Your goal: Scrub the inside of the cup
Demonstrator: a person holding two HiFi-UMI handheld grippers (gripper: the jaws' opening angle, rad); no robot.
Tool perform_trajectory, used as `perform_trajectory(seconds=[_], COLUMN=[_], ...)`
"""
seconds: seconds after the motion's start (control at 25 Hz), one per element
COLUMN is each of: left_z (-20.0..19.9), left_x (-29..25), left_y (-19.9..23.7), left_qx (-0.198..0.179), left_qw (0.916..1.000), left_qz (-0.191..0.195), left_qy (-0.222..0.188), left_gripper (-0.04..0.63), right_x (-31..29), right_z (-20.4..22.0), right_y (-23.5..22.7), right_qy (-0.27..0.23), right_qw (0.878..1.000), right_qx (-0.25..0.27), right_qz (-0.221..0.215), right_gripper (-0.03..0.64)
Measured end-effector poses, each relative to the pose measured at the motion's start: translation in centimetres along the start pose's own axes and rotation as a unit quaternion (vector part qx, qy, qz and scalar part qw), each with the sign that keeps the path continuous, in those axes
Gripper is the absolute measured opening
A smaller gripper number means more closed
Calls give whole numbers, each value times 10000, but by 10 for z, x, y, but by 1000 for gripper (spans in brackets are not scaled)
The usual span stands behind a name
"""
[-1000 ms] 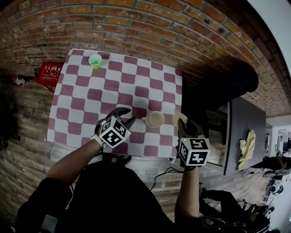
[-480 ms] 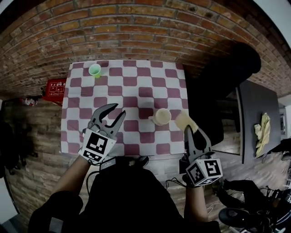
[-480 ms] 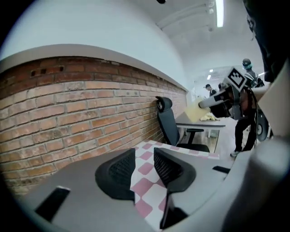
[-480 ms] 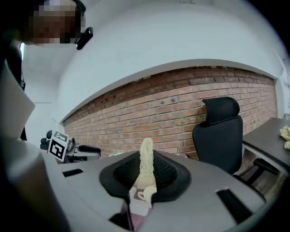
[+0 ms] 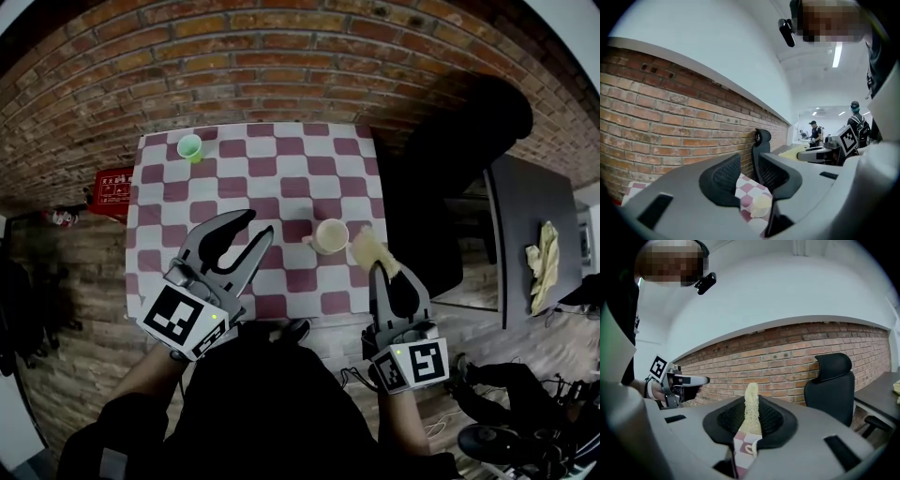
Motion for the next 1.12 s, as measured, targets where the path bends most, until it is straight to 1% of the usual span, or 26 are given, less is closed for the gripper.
perform_trajectory(seconds=[0.12,0.24,0.32,0.52,0.72,0.84,0.96,1.12], left_z=[10,26,29,33,34,37,38,37], left_x=[-5,-9,-10,-9,-14,-17,-18,-21], left_y=[-12,-29,-38,-42,-46,-46,-45,-43], left_qx=[55,155,86,-92,-112,-89,-115,-118], left_qw=[9999,9990,9986,9982,9989,9988,9982,9988], left_qz=[58,279,369,363,369,377,395,366], left_qy=[98,322,370,459,267,302,427,309], left_gripper=[127,126,126,126,126,126,126,126], right_x=[6,6,6,6,6,5,4,5], right_z=[3,2,-1,-2,-2,-1,-1,1], right_y=[0,1,1,2,1,-1,-3,-5], right_qy=[64,15,-33,-45,-39,-24,-22,-28], right_qw=[9999,10000,10000,9999,9997,9997,9997,9998], right_qx=[110,78,59,125,216,225,216,169], right_qz=[0,-59,-47,-58,-103,-81,-68,-53], right_gripper=[77,77,77,77,77,77,77,77])
Point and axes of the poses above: the fingertips, and each gripper's own axes: x backward along the fingers, y to its left, z out of its underside, the point moved 1 cm from there along x, backward along the fingers, and after that the axes turned 4 degrees about -z, right-handed, at the moved point
